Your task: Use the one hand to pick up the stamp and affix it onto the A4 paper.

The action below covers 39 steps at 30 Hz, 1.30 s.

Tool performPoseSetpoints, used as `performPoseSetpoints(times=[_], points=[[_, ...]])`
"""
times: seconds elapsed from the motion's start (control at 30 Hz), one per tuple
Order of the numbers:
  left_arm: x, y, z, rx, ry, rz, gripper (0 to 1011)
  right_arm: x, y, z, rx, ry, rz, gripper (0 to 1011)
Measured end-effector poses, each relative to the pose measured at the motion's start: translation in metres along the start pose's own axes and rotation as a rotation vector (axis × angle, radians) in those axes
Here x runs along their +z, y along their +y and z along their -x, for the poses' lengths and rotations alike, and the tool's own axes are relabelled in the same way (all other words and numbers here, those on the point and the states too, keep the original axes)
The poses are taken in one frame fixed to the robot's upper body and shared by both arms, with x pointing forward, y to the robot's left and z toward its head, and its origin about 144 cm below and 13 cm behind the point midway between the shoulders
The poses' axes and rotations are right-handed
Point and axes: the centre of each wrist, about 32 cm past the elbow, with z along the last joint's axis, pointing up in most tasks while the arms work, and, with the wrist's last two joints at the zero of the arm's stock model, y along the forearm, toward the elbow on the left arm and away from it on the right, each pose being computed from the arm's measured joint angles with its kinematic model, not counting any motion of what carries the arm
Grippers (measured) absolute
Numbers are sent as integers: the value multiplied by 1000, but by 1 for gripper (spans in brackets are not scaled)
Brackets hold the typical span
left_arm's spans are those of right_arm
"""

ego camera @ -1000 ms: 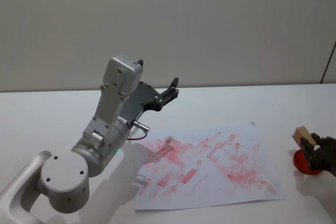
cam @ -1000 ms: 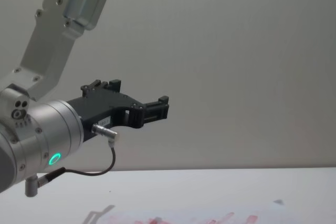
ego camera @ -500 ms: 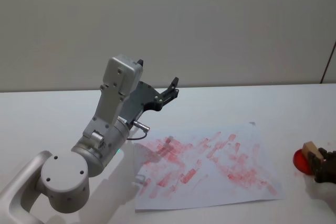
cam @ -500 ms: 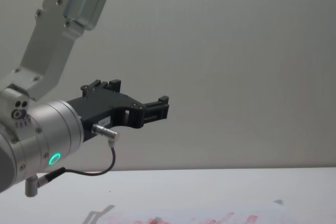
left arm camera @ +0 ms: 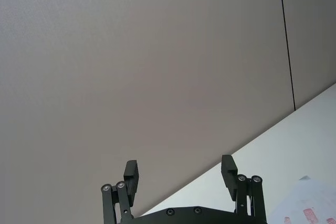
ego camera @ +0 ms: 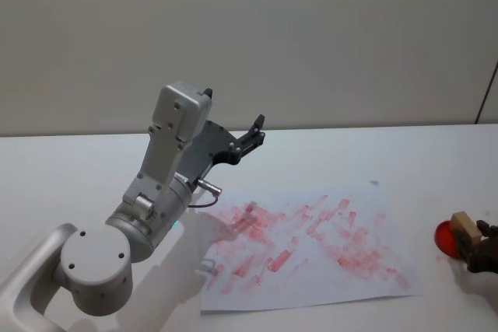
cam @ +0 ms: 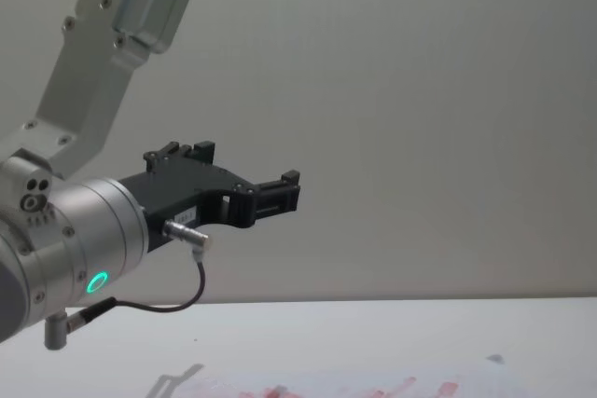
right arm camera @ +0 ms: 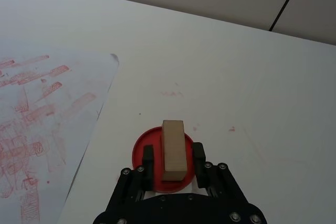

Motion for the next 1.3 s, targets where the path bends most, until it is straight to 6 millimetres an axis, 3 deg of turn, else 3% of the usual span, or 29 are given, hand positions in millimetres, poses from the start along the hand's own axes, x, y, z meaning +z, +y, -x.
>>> performPoseSetpoints(times=[0.27, 0.3, 0.4, 0.7, 1.3], points=[[0, 0, 0, 0, 0, 0, 1001, 0, 1, 0, -1, -4, 4, 628], [0, 0, 0, 0, 0, 0, 1001, 0, 1, 0, 0, -4, 5, 701], [0, 0, 0, 0, 0, 0, 1001, 0, 1, 0, 0, -5, 6, 795], [0, 0, 0, 0, 0, 0, 1001, 0, 1, 0, 0, -6, 7, 1001], [0, 0, 0, 0, 0, 0, 1001, 0, 2, -1, -1, -7, 9, 1001]])
